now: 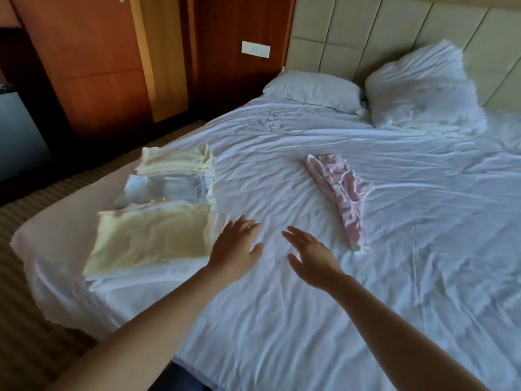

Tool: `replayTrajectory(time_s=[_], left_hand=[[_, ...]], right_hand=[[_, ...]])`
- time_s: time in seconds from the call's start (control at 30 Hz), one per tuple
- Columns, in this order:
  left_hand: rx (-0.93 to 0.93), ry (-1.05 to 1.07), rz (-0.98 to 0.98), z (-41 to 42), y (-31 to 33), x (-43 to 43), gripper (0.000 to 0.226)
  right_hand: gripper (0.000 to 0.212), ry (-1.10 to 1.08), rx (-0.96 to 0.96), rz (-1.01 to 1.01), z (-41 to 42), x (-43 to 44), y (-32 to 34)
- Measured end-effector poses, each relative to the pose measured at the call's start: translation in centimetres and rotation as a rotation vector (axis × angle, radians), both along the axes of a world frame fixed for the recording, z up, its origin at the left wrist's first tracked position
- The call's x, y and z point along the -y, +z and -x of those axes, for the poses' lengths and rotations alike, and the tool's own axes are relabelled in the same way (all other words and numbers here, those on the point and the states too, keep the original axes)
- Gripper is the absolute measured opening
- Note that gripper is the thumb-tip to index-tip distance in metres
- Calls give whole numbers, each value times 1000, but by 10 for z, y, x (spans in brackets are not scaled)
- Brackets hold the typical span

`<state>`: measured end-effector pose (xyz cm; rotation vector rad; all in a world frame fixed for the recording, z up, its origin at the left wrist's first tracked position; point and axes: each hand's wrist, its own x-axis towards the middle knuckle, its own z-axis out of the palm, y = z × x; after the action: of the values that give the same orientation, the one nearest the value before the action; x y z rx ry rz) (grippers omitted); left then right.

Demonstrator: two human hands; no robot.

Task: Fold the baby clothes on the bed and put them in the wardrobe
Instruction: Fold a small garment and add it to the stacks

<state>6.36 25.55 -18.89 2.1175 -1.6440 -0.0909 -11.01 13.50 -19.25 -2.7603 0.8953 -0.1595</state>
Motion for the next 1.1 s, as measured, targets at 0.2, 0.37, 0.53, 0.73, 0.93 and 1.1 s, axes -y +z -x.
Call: replayTrajectory(time_s=[0.2, 0.37, 0.53, 0.73, 0.93, 1.1], left_hand=[[-73, -130, -151, 79, -13, 88, 50], [-119, -212, -252, 114, -37, 148, 53], [-52, -207, -220, 126, -68, 178, 51], [-116, -147, -200, 123, -65, 188, 61], [-22, -316, -126, 137, -41, 185, 49], [256, -515, -230, 169, -33, 157, 22]], right_hand=[[63, -269, -77, -25, 99, 84, -5], [78, -341, -93, -120, 128, 144, -28], [72, -309, -93, -166, 129, 179, -61], [33, -389, 212, -153, 112, 187, -58], [24, -289, 197, -570, 139, 136, -11], [29, -216, -34, -609, 178, 88, 20]])
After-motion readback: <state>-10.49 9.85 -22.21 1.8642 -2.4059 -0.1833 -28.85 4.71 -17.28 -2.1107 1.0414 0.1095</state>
